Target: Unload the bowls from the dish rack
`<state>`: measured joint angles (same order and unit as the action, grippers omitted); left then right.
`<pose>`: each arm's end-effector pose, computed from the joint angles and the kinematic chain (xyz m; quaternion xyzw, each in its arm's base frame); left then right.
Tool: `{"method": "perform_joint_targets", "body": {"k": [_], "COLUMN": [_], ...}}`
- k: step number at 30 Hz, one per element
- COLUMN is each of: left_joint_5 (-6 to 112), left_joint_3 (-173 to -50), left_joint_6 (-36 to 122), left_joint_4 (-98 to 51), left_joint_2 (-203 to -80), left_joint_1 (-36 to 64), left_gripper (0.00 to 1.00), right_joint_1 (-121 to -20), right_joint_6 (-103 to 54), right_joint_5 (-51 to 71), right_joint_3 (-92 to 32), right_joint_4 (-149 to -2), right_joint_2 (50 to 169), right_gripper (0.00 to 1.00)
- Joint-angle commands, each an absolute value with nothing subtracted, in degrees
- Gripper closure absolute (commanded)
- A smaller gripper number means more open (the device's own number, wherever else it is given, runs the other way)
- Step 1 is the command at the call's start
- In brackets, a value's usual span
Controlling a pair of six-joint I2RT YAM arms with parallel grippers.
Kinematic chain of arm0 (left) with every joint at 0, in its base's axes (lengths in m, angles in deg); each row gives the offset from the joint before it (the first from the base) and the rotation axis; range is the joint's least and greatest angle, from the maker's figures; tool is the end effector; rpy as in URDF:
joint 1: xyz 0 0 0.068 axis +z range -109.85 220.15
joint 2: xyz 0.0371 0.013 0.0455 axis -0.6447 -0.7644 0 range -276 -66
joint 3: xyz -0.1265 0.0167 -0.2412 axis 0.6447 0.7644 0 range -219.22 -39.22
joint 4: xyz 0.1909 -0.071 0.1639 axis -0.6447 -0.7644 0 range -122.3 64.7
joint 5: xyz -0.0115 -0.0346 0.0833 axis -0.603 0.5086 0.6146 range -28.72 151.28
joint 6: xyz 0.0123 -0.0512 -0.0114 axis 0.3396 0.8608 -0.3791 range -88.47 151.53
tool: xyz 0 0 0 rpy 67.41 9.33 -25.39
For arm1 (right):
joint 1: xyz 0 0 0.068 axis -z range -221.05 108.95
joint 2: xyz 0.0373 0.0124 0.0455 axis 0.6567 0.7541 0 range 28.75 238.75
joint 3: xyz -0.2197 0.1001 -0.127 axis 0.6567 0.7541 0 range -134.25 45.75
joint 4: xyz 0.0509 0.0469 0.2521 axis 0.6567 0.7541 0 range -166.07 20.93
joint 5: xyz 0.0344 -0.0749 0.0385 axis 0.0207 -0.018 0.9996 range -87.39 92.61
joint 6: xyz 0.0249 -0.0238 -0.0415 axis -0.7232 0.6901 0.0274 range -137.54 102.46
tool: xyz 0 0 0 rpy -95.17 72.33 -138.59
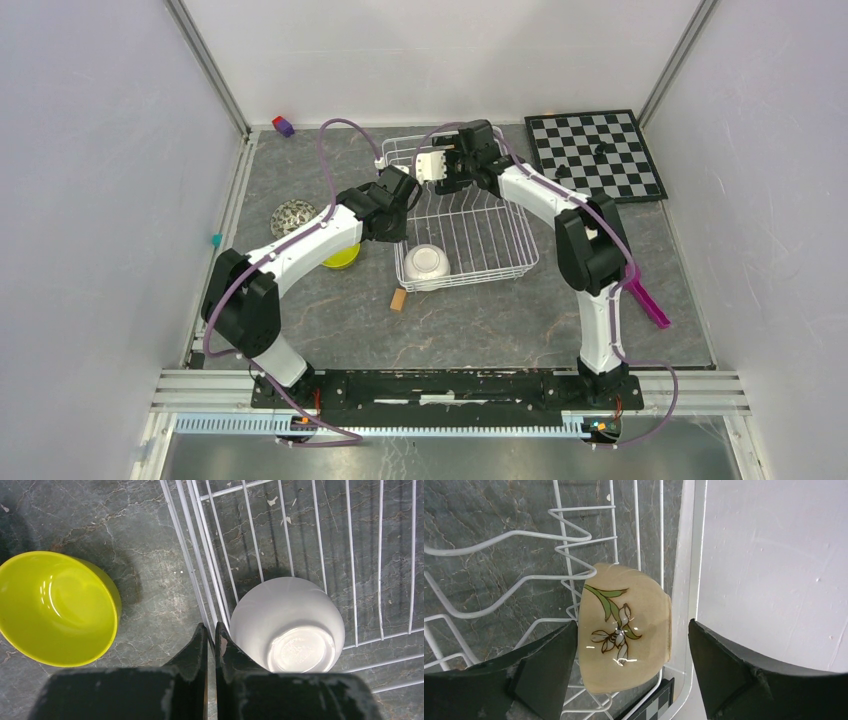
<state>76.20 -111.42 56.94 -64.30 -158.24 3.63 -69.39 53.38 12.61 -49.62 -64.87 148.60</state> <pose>0.2762 -0.1931 0.2568 0.0579 0.9544 -0.0288 0.2913 0.4264 0.2370 0.2320 -0.7010 0.5438 -0.0928 0.4519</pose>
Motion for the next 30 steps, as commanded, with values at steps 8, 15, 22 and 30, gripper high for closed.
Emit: {"method": "perform_joint_targets", "body": {"k": [8, 15, 22, 30], "left_joint_5": [73.3, 73.5, 72.9, 73.0], "left_joint_3": [-111.6, -111.2, -111.2, -111.2], "left_joint_6": [52.0, 52.0, 52.0, 51.9], "left_joint_4": [-64.4, -64.3, -64.4, -64.5], "left_joint_2": [-155.6, -155.6, -156.3, -156.5], "left_joint_1": [2.3, 2.3, 2.3, 2.3], "left_gripper": [0.96, 0.96, 0.96, 0.96], "right_joint_1": [-68.9, -67.6, -66.6, -66.4], "right_joint_6": [54.0, 48.1, 42.7, 40.1], "right_joint_5": [9.8, 8.2, 13.6, 13.8], "right_joint_3": [-55.2, -57.0, -58.9, -54.5], "right_joint_4": [-65.9, -66.8, -64.4, -70.8], "right_joint_2": [153.2, 155.7, 156.0, 148.6], "right_gripper": [0.1, 0.14, 0.34, 0.67]}}
